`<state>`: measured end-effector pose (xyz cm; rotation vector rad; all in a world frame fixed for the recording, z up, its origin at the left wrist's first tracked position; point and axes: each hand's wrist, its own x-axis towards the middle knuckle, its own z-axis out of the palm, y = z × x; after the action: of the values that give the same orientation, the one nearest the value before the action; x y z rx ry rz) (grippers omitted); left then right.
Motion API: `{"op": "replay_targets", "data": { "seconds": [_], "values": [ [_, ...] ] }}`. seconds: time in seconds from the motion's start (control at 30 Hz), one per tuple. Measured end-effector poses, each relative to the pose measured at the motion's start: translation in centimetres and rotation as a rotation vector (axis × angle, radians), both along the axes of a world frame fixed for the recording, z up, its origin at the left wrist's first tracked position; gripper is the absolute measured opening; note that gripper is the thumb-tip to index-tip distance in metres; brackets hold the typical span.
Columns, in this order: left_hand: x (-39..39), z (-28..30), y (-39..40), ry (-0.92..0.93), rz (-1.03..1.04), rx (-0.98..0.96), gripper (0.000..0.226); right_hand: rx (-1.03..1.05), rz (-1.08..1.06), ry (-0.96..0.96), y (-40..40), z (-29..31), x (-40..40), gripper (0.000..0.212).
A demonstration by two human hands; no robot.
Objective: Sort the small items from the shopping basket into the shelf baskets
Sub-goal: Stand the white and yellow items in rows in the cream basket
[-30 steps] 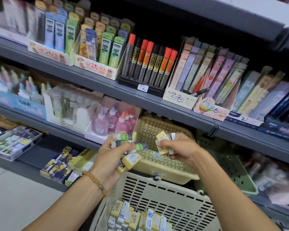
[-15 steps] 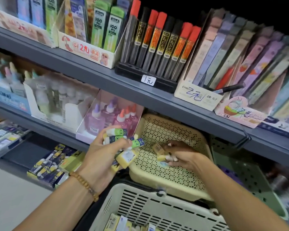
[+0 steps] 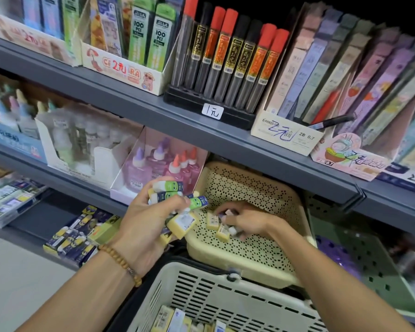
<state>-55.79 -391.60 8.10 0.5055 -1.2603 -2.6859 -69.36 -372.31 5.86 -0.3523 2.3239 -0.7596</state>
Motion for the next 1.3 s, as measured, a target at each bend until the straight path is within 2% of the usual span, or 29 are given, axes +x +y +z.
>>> {"op": "replay_targets", "data": {
  "seconds": [0.2,0.3,0.37,0.47,0.53,0.67,0.73,0.8,0.9,1.07,1.13,1.2,1.23,1.3],
  "values": [
    [0.2,-0.2,-0.4,0.023,-0.025,0.002,0.039,-0.051,0.176,-0.101,-1.2,-0.3,2.5,0.014],
    [0.1,-0.3,-0.3,0.037,-0.016,-0.002,0.038,-0.187,0.0,-0.133,-0.9,0.0,2.1,0.012],
    [0.0,-0.2,-0.3,0.039,-0.006,0.007,0.037,-0.222,-0.169,-0.05,-0.7,0.1,1.0,0.01],
    [-0.1,-0.1,-0.3,0.043,0.005,0.007,0.037,-0.023,-0.189,0.151,-0.6,-0.3,-0.2,0.01],
    [-0.2,-0.1,-0.3,0.042,0.01,-0.002,0.038,0.092,-0.127,0.185,-0.4,-0.7,-0.4,0.011],
    [-0.4,-0.2,-0.3,0.03,0.015,-0.007,0.039,0.153,-0.007,0.257,-0.5,-0.6,-0.9,0.022],
    [-0.5,-0.4,-0.3,0.028,0.013,-0.003,0.039,0.085,-0.018,0.299,-0.9,-0.3,-1.3,0.02],
    [-0.6,-0.5,-0.2,0.035,0.007,0.0,0.037,0.028,0.008,0.266,-1.6,-0.2,-1.3,0.014],
    [-0.6,-0.5,-0.1,0.044,0.001,0.001,0.035,0.145,0.144,0.249,-3.0,-0.4,-1.1,0.022],
    [-0.7,-0.5,-0.1,0.045,0.007,0.002,0.036,0.286,0.221,0.2,-4.2,-0.7,-0.5,0.023],
    [-0.7,-0.5,-0.1,0.046,0.013,0.001,0.035,0.226,0.194,0.1,-4.0,-0.7,-0.2,0.018],
    [-0.7,-0.5,-0.1,0.052,0.01,0.007,0.034,0.057,0.122,-0.042,-3.4,-0.4,0.0,0.014],
    [-0.6,-0.5,-0.1,0.053,0.009,0.009,0.034,-0.035,0.053,-0.059,-2.9,-0.3,0.0,0.014],
    [-0.6,-0.5,0.0,0.052,0.004,0.013,0.035,-0.167,-0.116,0.024,-1.9,0.1,-0.3,0.013]
  ]
}}
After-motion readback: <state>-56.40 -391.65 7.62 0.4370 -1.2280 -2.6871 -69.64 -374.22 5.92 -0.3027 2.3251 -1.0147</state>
